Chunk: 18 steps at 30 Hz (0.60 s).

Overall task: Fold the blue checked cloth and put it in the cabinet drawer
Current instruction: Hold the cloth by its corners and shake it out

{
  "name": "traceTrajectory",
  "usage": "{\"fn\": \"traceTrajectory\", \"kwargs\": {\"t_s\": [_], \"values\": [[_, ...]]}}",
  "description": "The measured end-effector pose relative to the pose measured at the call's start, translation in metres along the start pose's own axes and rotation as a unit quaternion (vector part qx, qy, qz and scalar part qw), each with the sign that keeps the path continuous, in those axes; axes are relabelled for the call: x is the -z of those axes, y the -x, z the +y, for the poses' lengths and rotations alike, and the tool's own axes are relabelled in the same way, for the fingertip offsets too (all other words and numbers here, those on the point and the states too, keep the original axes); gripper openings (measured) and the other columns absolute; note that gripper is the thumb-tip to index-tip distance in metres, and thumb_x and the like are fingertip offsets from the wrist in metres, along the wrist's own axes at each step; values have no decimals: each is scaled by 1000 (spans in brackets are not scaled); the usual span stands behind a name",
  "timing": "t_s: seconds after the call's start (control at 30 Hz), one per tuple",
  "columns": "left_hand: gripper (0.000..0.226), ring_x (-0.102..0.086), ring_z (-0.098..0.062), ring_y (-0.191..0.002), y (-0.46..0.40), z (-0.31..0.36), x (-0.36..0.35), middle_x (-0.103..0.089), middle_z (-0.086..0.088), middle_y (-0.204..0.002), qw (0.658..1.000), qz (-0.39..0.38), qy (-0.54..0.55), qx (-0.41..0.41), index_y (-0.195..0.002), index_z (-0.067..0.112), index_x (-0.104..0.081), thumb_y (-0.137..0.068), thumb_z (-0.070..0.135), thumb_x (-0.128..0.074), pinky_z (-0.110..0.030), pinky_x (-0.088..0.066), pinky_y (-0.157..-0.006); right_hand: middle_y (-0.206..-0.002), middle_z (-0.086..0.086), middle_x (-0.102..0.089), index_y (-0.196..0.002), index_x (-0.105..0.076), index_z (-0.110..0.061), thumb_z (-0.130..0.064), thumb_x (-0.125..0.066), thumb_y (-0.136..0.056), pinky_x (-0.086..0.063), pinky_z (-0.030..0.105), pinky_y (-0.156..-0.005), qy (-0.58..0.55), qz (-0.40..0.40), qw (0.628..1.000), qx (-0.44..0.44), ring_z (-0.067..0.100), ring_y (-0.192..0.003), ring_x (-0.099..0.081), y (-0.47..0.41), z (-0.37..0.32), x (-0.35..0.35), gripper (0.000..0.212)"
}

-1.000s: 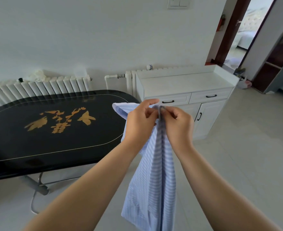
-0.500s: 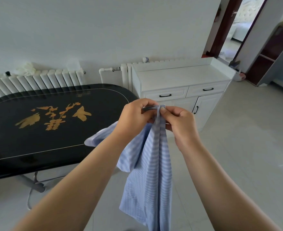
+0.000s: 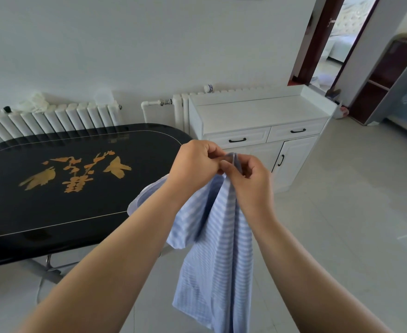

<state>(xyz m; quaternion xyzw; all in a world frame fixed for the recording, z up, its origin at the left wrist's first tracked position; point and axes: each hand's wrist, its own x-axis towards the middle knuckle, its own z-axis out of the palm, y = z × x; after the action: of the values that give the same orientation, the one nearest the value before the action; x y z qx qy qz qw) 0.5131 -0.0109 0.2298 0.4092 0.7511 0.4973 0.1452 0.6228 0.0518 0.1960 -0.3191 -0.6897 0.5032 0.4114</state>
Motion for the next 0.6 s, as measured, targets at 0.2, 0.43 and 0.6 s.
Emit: {"fn": "traceTrajectory", "kwargs": {"t_s": [0.2,0.43,0.6], "values": [[11,-70,-7,-63,-3,-5,-3,-73,3,-68,1000,-7,-11,-12,-77,16,-74,-83,25,-71,-32,-58,-74,-72,-12,-66,-85,-67,-16,-24,-59,-91,-46,22,-64,27,56,998,6,2,-67,-60,-6,4,-9,12],[11,-53,-7,-74,18,-56,-8,-52,6,-95,974,190,-46,-112,-89,18,-55,-89,23,-64,-18,-45,-63,-48,-14,-49,-68,-62,-22,-19,-65,-86,-36,23,-57,59,72,996,14,1,-46,-43,-46,5,3,19],[35,-65,-24,-86,37,-125,-21,-64,-9,-105,953,60,-267,-128,-114,9,-53,-93,35,-43,-27,-47,-71,-54,-10,-48,-68,-61,-22,-18,-65,-87,-37,18,-58,37,74,996,33,-2,-48,-40,-69,-11,8,19]]}}
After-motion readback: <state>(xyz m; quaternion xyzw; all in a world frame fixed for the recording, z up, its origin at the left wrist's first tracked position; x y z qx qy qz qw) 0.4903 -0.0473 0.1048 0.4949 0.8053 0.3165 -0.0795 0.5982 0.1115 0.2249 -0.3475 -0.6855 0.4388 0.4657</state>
